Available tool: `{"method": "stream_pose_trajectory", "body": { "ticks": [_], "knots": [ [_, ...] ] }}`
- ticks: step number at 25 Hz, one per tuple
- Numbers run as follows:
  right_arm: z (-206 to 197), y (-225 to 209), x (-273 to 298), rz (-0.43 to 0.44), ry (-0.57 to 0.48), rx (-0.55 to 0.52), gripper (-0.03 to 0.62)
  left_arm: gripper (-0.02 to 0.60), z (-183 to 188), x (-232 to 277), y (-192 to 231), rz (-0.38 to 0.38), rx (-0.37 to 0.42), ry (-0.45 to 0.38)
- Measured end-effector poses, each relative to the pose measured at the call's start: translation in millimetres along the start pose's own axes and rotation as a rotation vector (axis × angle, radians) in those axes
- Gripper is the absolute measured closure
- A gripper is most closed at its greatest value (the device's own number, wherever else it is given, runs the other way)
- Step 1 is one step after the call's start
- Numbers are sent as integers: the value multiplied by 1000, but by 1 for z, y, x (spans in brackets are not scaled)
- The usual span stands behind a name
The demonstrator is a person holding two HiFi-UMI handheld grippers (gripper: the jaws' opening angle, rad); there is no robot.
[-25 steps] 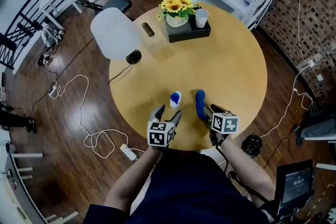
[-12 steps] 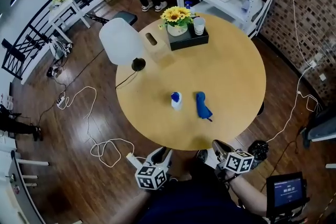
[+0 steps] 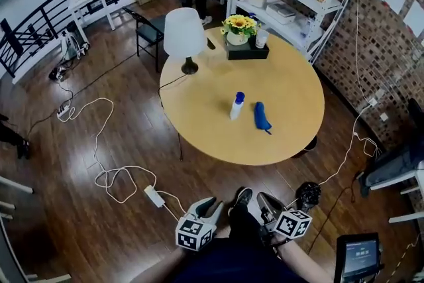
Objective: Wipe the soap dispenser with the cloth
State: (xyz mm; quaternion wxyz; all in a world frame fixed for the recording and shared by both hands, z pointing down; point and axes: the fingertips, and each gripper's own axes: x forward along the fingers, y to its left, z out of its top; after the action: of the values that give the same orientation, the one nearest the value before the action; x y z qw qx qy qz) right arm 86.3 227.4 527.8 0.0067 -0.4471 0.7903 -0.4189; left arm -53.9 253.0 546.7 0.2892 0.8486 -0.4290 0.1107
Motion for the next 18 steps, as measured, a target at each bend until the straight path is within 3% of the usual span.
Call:
{"method": "stream_pose_trajectory", "body": {
  "ticks": [3,8,14,18],
  "knots": [
    [-26,28,-18,16,26,-55,585,486,-25,-30,-8,-23,-49,19],
    [-41,51,-37,32,38,-173,584,486,-23,-54,-27,-56,-83,-2],
    [-22,48,-58,54,17,-248,583,486,-8,-48,-62,-59,-90,-26],
    [-10,44,-84,59,-17,-292,585,486,-8,-35,-95,-92,-52,-4]
  ]
}}
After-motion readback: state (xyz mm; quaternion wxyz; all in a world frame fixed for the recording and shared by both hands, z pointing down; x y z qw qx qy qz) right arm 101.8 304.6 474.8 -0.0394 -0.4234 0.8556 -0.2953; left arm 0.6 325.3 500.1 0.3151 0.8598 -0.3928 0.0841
